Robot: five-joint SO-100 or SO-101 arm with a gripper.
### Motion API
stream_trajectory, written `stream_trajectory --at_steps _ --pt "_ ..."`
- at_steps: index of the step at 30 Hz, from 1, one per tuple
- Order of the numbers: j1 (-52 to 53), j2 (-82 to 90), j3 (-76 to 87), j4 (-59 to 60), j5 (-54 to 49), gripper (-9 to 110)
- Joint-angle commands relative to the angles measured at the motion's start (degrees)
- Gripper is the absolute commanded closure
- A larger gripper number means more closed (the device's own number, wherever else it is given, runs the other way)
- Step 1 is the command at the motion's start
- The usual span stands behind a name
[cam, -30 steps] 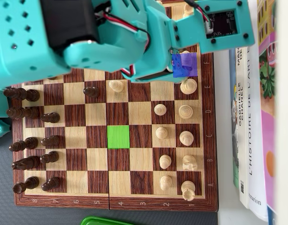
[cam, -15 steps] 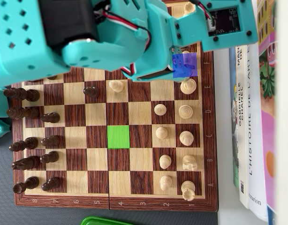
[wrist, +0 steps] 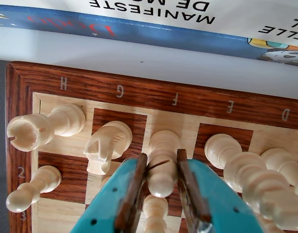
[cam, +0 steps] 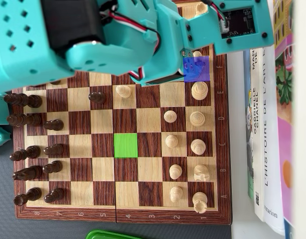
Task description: Play chess
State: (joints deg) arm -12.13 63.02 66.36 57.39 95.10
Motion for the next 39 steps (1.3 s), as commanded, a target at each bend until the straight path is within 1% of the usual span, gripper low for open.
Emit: stream_trajectory --at_steps 1,18,39 --pt "0.44 0.97 -2.9 -0.7 0.44 93" --pt "0.62 7.91 -1.76 -0.09 0.26 92" --pt "1.58 29.09 17.23 -0.62 0.35 92"
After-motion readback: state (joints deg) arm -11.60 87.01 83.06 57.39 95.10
